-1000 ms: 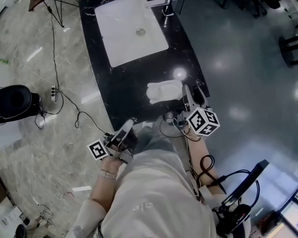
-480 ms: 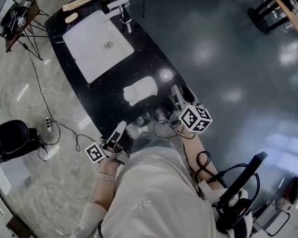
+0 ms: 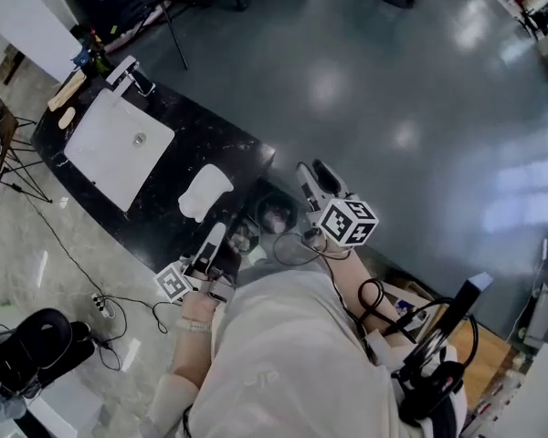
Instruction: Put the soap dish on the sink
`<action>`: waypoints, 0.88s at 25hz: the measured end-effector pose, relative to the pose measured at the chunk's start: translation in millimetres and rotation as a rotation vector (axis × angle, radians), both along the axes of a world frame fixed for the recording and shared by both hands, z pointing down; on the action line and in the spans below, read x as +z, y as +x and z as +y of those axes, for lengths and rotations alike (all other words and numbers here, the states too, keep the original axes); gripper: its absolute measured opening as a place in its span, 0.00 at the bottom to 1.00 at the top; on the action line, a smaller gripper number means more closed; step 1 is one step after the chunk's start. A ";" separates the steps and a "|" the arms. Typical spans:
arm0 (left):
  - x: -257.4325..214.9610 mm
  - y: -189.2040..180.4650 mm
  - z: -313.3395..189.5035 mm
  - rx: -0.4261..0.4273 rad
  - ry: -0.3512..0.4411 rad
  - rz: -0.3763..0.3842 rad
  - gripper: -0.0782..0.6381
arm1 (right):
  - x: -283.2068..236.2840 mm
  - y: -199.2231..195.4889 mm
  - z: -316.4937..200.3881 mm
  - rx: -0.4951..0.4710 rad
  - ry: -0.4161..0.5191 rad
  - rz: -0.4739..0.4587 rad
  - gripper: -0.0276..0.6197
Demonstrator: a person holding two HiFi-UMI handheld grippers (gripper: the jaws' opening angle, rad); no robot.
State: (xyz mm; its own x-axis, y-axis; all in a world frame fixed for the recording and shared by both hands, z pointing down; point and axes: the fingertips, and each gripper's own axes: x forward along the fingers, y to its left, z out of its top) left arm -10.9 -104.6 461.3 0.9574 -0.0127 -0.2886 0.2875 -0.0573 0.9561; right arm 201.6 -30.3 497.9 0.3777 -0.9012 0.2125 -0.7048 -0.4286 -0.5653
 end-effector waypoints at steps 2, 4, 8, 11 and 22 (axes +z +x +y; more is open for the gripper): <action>-2.3 18.3 17.5 0.051 0.004 0.005 0.12 | -4.0 9.4 25.7 0.033 0.007 0.000 0.36; -4.5 38.4 35.2 0.110 0.007 0.014 0.12 | -7.8 18.5 52.6 0.075 0.017 0.003 0.36; -16.2 71.0 74.0 0.214 0.000 0.035 0.12 | -22.3 28.5 102.3 0.144 0.061 -0.007 0.36; -26.7 89.5 105.7 0.285 -0.004 0.046 0.12 | -36.8 29.7 139.7 0.193 0.124 -0.032 0.36; -41.2 142.1 182.2 0.486 0.030 0.061 0.12 | -67.1 13.5 217.4 0.256 0.323 -0.088 0.36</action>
